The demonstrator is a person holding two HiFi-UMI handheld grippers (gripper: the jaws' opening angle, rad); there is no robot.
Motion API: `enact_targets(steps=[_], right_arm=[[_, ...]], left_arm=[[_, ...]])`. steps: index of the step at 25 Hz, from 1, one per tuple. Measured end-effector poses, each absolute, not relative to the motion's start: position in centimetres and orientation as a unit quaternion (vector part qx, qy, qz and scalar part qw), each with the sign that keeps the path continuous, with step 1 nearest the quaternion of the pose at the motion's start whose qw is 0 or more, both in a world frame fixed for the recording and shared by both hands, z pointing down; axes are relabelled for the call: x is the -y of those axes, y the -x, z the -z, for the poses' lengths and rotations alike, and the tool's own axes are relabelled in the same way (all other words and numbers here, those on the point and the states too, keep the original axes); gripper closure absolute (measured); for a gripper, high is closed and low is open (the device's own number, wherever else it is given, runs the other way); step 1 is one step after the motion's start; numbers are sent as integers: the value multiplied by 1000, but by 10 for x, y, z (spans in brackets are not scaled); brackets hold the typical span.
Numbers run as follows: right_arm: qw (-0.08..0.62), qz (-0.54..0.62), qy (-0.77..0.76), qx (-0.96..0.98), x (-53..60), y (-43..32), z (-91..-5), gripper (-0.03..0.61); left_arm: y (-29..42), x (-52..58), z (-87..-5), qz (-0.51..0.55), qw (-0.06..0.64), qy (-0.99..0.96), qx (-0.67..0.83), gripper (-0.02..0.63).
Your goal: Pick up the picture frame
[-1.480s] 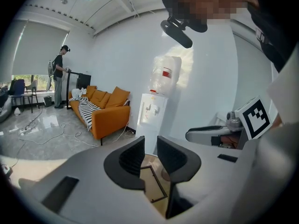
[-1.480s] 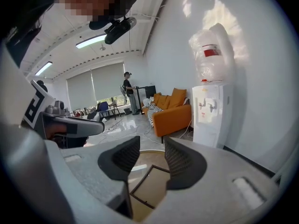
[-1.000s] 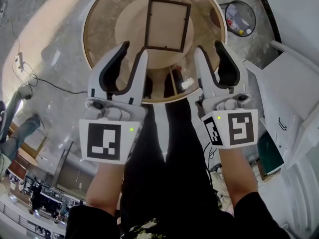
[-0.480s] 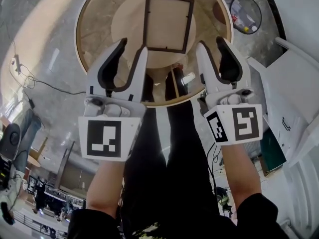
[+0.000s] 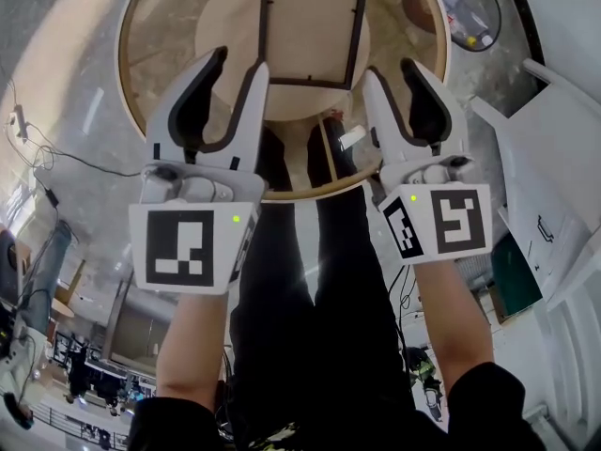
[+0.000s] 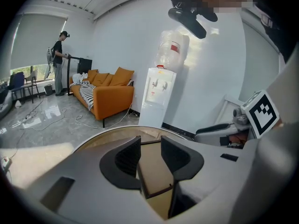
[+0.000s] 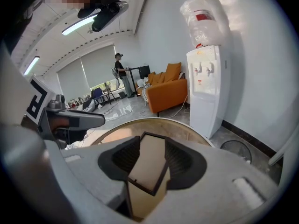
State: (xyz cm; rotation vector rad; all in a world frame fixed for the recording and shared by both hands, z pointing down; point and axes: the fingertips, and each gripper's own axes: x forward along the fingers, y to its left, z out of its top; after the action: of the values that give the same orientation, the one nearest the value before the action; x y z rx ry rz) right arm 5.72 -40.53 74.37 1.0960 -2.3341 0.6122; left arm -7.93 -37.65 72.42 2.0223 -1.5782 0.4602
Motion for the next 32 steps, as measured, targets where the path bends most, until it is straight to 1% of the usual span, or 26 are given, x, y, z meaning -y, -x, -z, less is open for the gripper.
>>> enact_targets(steps=[10, 15, 20, 23, 27, 32], right_arm=[[244, -217, -410, 852, 396, -62, -783, 411], [247, -225, -418, 845, 397, -71, -810, 411], [265, -234, -409, 841, 398, -73, -842, 411], [274, -238, -405, 839, 401, -75, -858, 411], [281, -247, -399, 837, 402, -68, -875, 413], [298, -225, -395, 839, 401, -64, -889, 414]], left_arm=[[84, 361, -762, -180, 247, -745, 593, 462], [83, 356, -790, -181, 255, -736, 600, 459], [76, 357, -819, -198, 263, -737, 590, 453], [76, 363, -837, -196, 254, -741, 589, 451], [77, 364, -860, -200, 266, -740, 585, 448], [69, 362, -885, -233, 270, -742, 567, 448]])
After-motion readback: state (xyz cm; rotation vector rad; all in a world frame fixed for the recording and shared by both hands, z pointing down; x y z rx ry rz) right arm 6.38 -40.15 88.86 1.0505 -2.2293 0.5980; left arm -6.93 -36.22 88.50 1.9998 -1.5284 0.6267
